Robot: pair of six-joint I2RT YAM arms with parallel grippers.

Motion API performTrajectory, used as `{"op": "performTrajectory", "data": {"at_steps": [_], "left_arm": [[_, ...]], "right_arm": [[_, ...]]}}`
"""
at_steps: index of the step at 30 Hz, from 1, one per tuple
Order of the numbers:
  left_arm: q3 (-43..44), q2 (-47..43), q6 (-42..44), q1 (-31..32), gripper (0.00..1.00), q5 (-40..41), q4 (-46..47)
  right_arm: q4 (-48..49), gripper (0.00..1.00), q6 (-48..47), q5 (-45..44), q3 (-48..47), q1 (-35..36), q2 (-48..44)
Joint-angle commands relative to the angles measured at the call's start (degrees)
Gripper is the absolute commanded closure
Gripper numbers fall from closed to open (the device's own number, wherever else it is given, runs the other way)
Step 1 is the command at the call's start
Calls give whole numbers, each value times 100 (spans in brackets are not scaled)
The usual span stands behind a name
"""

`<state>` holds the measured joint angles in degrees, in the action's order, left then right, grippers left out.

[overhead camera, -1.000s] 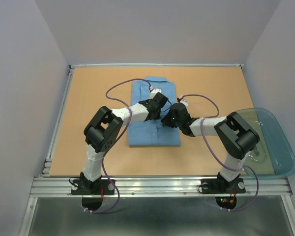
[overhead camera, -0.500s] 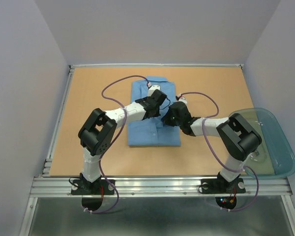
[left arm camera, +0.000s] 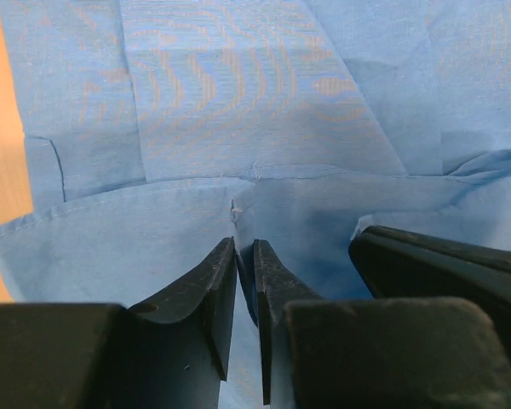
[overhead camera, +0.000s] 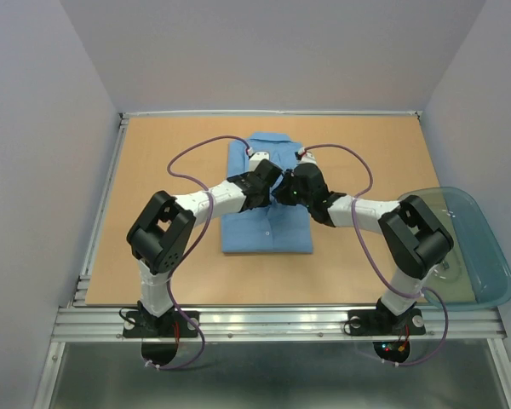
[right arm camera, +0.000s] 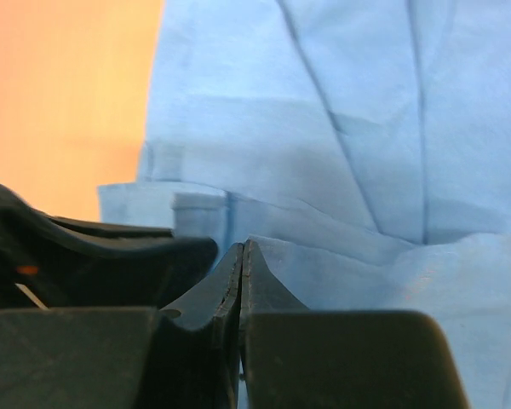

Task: Fold and stack the long sleeve shirts
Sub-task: Fold the shirt

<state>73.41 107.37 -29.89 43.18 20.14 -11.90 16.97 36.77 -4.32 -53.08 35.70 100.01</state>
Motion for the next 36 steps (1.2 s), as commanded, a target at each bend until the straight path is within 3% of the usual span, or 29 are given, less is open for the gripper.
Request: {"op": "performTrajectory", "data": {"at_steps": [1, 7, 8, 11, 15, 22, 29, 36], "left_arm": [[-151, -568, -149, -29, 75, 139, 144], [-300, -744, -254, -20, 76, 174, 171], [-309, -761, -254, -29, 76, 192, 179], [-336, -814, -263, -37, 76, 262, 162], [-353, -876, -272, -46, 76, 280, 127], [-345, -946, -272, -55, 77, 280, 74], [-283, -841, -237, -55, 86, 210, 83], [-265, -823, -228, -46, 97, 218, 30]], "right_arm": [[324, 99, -293, 361, -519, 24, 106], [412, 96, -460, 616, -852, 24, 466], [403, 93, -495, 634, -888, 33, 467], [386, 69, -610, 686, -950, 24, 502], [228, 56, -802, 546, -959, 24, 380], [-106, 61, -1049, 194, -765, 24, -200], [-405, 83, -874, 571, -388, 24, -473], [-414, 88, -479, 1090, -159, 24, -158]]}}
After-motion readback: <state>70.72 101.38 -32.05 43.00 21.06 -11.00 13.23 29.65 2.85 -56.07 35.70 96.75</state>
